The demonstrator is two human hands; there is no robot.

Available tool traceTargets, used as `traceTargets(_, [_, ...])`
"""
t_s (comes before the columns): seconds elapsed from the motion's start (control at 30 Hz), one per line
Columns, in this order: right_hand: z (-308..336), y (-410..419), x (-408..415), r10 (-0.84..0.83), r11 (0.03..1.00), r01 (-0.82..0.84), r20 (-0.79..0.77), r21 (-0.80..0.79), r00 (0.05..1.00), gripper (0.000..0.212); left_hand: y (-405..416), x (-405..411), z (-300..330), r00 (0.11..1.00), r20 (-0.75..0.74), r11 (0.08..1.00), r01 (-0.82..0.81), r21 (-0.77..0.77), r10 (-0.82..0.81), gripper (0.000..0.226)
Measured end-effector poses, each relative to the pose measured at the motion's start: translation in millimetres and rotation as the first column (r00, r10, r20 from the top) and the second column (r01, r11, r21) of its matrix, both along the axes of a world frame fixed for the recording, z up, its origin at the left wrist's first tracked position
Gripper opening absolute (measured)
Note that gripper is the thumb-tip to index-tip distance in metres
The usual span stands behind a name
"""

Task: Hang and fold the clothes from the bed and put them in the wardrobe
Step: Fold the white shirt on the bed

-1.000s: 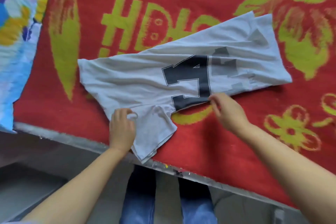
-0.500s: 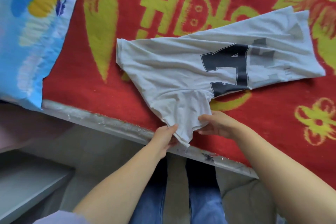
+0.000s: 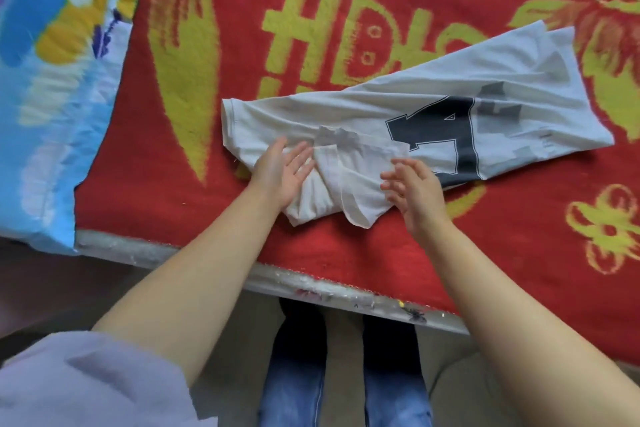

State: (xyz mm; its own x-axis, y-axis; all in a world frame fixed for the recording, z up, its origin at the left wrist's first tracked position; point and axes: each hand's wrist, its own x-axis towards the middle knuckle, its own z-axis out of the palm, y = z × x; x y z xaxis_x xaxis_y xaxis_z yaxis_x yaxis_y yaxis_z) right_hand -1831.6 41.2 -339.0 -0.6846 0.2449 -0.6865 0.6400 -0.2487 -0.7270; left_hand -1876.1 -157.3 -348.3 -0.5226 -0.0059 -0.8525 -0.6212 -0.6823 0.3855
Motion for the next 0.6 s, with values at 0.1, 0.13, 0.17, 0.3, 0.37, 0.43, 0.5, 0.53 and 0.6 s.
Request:
traceTargets(0.1, [-8.6, -24.9, 34.2, 0.523, 0.764, -0.441, -0.053, 0.471, 0.85, 0.016, -33.3, -8.1, -13.5, 0.918, -0.01, 0.648, 0.273, -0.711, -0.397, 0.042])
traceTargets(0.13, [-13.2, -32.6, 45.5, 0.723, 0.556, -0.619, 0.044, 0.555, 0.689, 0.012, -46.4, -10.4, -19.3, 0.891, 0.03, 0.456, 0.26, -0.851, -0.453, 0.043])
traceTargets(0.17, [-17.7, -39.4, 54.4, 0.849, 0.319, -0.751, 0.177, 0.578, 0.498, 0.016, -58.7, -13.6, -24.8, 0.889, 0.078, 0.314, 0.24, -0.919, -0.45, 0.046])
traceTargets(0.3, [-28.7, -49.8, 60.0, 0.877, -0.094, -0.697, 0.39, 0.711, 0.279, 0.033, -83.2, -23.8, -46.9, 0.906, 0.275, 0.259, 0.364, -0.894, -0.322, 0.065])
traceTargets(0.37, [-29.0, -48.9, 52.7, 0.827, -0.145, -0.543, 0.402, 0.827, 0.392, 0.046, -80.6, -24.7, -53.1, 0.896, 0.268, 0.359, 0.396, -0.845, -0.355, 0.068])
traceTargets(0.43, [-27.1, -41.1, 35.9, 0.762, -0.156, -0.444, 0.393, 0.883, 0.515, 0.057, -79.3, -29.1, -55.7, 0.907, 0.222, 0.469, 0.38, -0.797, -0.358, 0.064])
traceTargets(0.5, [-24.3, -33.4, 15.2, 0.698, -0.151, -0.505, 0.453, 0.85, 0.555, 0.064, -80.2, -35.3, -57.3, 0.92, 0.203, 0.604, 0.376, -0.703, -0.336, 0.055])
traceTargets(0.53, [-25.2, -32.8, 8.8, 0.678, -0.136, -0.546, 0.48, 0.826, 0.557, 0.066, -81.2, -36.8, -57.9, 0.921, 0.196, 0.652, 0.378, -0.657, -0.337, 0.046])
traceTargets(0.6, [-26.3, -42.1, 8.9, 0.728, -0.09, -0.559, 0.438, 0.824, 0.528, 0.067, -83.3, -36.0, -55.3, 0.927, 0.137, 0.729, 0.36, -0.582, -0.348, 0.02])
